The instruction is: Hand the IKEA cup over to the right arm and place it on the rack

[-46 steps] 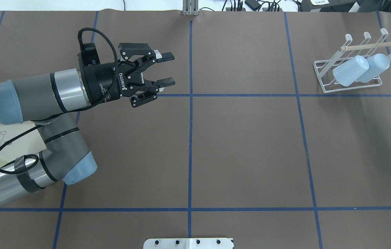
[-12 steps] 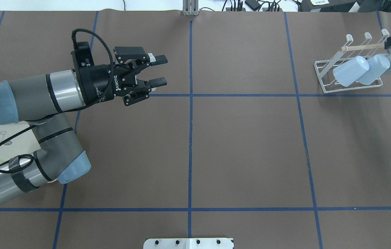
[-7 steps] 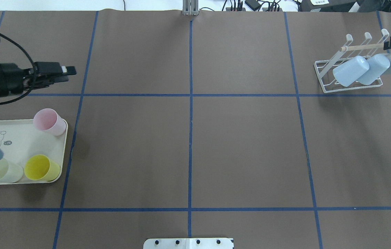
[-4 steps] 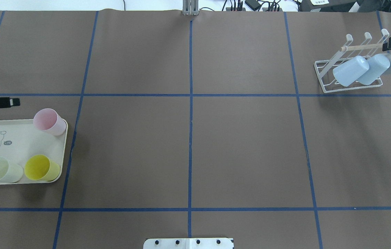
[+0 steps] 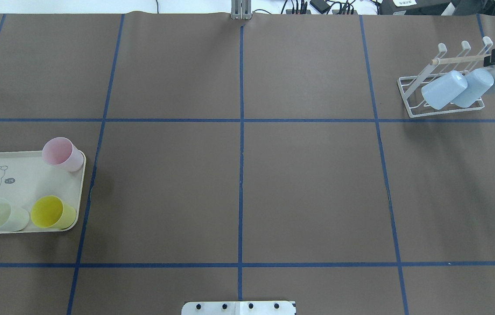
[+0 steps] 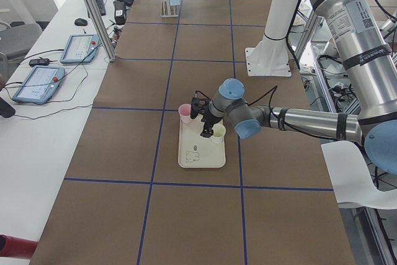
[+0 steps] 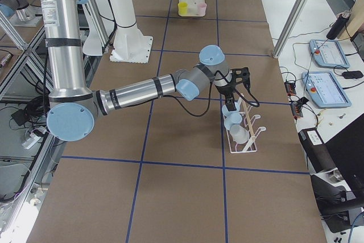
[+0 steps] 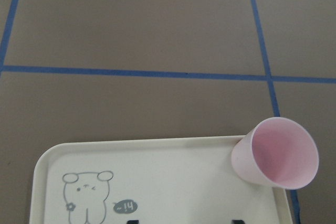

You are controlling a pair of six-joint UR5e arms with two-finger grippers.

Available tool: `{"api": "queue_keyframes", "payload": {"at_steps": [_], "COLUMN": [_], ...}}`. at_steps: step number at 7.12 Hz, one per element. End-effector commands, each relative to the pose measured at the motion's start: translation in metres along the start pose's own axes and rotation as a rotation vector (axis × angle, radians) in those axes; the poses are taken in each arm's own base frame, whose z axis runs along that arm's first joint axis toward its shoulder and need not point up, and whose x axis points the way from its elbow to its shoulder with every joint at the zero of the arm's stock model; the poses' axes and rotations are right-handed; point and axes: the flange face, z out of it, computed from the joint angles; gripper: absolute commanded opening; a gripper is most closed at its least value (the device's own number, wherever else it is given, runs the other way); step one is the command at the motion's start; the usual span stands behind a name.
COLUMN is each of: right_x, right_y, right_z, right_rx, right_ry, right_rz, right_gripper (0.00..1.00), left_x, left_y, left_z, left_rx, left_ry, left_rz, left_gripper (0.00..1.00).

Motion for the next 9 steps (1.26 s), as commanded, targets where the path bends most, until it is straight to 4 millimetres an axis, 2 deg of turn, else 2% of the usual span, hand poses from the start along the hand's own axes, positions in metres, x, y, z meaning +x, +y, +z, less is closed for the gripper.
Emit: {"api": "queue_keyframes", "payload": {"at_steps": [1, 5, 6, 7, 8, 9], "right_x": [0.0, 0.001, 0.001, 0.0, 0.0, 0.0], "right_y": [0.002, 0.003, 0.003, 0.003, 0.003, 0.003], "right_z": [0.003, 0.003, 0.003, 0.004, 0.004, 0.004], "right_rx": [-0.005, -0.005, -0.005, -0.005, -0.006, -0.006], "right_ry": [0.003, 0.005, 0.005, 0.005, 0.004, 0.004], "right_rz": [-0.001, -0.001, -0.001, -0.001, -0.001, -0.001], "right_gripper": [0.99, 0.99, 0.99, 0.99, 0.99, 0.99], "left_x": [0.005, 0.005, 0.007, 0.005, -0.001, 0.003], "left_y": [0.021, 0.041, 0.046, 0.047, 0.048, 0.046], "left_z": [0.025, 0.047, 0.051, 0.054, 0.058, 0.057], "left_rx": [-0.094, -0.161, -0.176, -0.18, -0.185, -0.181], "left_ry": [-0.031, -0.046, -0.044, -0.05, -0.059, -0.049], "left_rz": [0.023, 0.054, 0.064, 0.063, 0.062, 0.068], "left_gripper": [0.75, 0.74, 0.64, 0.09, 0.0, 0.0]}}
